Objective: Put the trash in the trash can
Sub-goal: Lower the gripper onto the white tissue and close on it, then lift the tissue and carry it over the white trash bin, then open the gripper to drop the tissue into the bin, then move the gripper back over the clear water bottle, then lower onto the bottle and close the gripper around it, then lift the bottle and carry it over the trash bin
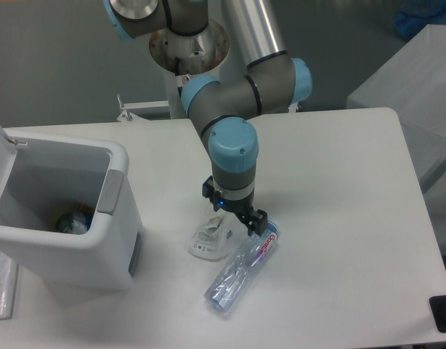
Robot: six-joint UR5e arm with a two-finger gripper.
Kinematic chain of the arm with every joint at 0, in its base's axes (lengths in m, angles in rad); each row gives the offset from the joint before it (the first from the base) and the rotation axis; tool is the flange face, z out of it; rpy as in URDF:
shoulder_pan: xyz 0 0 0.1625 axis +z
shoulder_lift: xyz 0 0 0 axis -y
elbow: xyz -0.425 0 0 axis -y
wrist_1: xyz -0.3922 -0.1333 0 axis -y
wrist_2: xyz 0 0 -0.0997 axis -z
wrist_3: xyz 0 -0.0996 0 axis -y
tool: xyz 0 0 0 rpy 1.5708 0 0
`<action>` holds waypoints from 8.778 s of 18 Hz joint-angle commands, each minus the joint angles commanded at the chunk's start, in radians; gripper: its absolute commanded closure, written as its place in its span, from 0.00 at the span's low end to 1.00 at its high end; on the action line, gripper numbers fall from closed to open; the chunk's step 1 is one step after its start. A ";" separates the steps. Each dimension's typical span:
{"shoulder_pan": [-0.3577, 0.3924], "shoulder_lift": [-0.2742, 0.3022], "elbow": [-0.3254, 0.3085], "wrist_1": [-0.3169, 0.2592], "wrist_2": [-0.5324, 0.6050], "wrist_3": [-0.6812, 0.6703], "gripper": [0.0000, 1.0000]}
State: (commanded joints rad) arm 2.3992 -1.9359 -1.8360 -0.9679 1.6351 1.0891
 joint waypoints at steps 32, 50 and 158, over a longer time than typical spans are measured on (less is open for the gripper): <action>0.061 0.077 0.145 -0.144 -0.223 -0.126 1.00; 0.043 0.296 0.359 -0.213 -0.710 -0.308 1.00; 0.092 0.015 0.649 -0.040 -1.363 -0.454 0.45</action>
State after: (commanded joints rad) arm 2.4912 -1.9206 -1.1873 -1.0078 0.2720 0.6351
